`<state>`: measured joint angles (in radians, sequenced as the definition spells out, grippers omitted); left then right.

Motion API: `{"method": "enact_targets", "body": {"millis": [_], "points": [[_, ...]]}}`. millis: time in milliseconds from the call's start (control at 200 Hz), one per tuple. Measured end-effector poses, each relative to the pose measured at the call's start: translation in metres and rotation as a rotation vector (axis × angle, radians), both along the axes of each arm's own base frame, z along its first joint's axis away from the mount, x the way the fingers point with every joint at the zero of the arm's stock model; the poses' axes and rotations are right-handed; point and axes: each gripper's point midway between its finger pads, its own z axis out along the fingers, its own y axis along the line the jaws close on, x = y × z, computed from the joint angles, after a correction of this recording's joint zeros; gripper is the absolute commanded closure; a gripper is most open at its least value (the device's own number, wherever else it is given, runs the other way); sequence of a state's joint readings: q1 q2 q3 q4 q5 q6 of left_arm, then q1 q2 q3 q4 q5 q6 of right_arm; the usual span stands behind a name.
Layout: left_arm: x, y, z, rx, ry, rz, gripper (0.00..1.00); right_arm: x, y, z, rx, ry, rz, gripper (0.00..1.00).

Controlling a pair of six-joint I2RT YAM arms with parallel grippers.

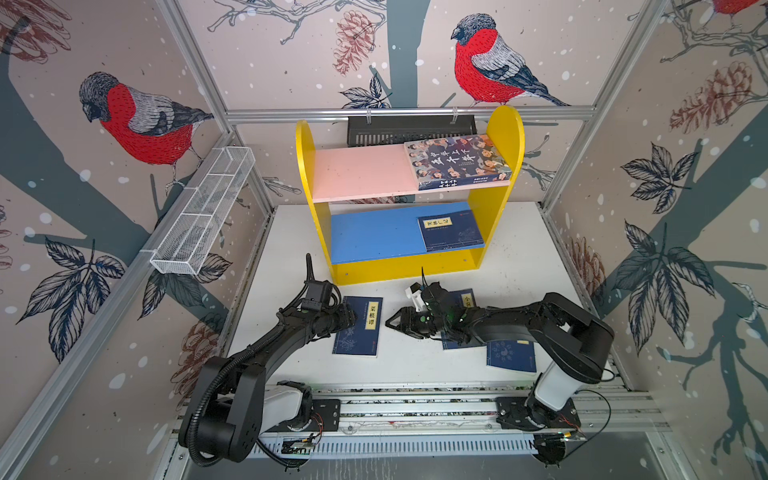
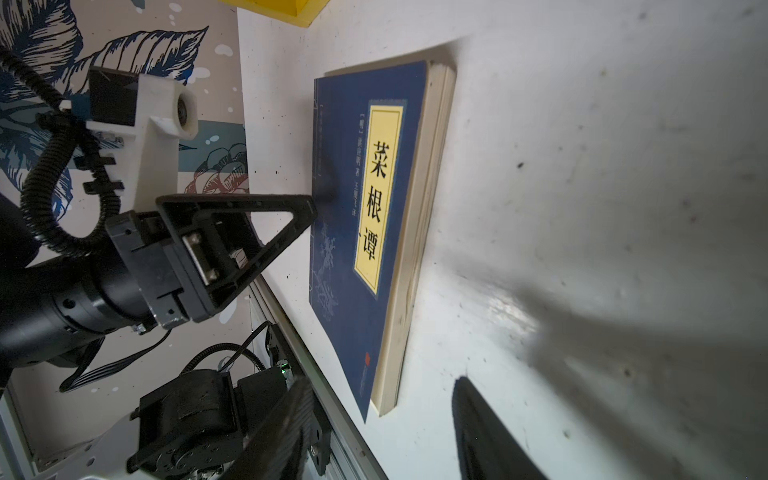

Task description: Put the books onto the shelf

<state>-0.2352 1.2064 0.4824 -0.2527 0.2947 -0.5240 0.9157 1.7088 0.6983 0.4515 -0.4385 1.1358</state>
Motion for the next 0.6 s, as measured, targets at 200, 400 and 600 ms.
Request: {"method": "enact_targets", "body": {"millis": [200, 400, 600], "points": [[-0.014, -0.027, 0.006, -0.074, 0.004, -0.102, 0.3, 0.001, -0.005, -0.007, -0.015, 0.028, -0.019, 0.44], [-0.017, -0.036, 0.014, -0.107, -0.013, -0.135, 0.29, 0.004, -0.009, -0.004, -0.022, 0.019, -0.04, 0.44], [-0.012, -0.025, 0.011, -0.098, 0.0, -0.069, 0.29, 0.007, -0.005, 0.002, -0.025, 0.0, -0.017, 0.43]]}}
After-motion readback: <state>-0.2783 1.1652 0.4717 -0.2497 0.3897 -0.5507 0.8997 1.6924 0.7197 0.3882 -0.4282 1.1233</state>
